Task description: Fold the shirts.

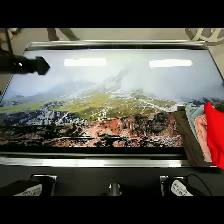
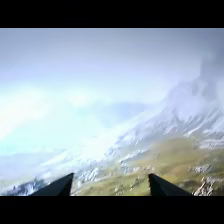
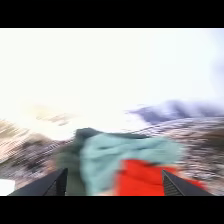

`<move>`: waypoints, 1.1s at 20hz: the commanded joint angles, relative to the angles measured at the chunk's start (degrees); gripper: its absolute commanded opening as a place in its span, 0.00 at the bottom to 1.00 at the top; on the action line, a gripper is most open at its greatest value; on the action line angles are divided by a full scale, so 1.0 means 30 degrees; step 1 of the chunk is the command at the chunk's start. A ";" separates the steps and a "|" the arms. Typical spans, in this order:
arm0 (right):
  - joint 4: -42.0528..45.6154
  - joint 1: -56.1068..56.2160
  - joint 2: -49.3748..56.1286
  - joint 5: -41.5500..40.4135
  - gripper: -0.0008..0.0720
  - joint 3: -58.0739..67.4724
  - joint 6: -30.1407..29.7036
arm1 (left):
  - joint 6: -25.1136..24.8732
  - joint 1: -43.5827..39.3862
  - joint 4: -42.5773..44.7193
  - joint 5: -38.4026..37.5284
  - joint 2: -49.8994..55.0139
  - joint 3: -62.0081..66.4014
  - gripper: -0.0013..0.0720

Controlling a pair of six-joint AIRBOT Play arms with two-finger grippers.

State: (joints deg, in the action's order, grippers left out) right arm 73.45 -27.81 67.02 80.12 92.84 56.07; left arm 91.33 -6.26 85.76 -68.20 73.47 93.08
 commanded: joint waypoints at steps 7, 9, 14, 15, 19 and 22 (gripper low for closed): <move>0.1537 0.9449 0.4299 0.3861 0.88 0.0182 0.3002 | 0.1880 -0.0962 0.2419 -0.4415 -0.0750 -0.5421 0.89; 0.1617 0.9442 0.4291 0.3905 0.88 0.0182 0.3024 | 0.1872 -0.0954 0.2426 -0.4386 -0.0743 -0.5311 0.89; 0.1617 0.9442 0.4291 0.3942 0.88 0.0182 0.3024 | 0.1872 -0.0954 0.2419 -0.4393 -0.0736 -0.5319 0.89; 0.1617 0.9442 0.4291 0.3949 0.88 0.0182 0.3024 | 0.1872 -0.0954 0.2419 -0.4393 -0.0736 -0.5319 0.89; 0.1617 0.9442 0.4291 0.3942 0.88 0.0182 0.3024 | 0.1872 -0.0954 0.2419 -0.4393 -0.0736 -0.5319 0.89; 0.1617 0.9442 0.4291 0.3942 0.88 0.0182 0.3024 | 0.1872 -0.0954 0.2419 -0.4393 -0.0736 -0.5319 0.89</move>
State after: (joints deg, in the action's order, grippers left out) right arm 78.28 0.45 79.85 91.96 93.32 65.10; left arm 96.92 -9.10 93.01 -81.38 71.31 77.14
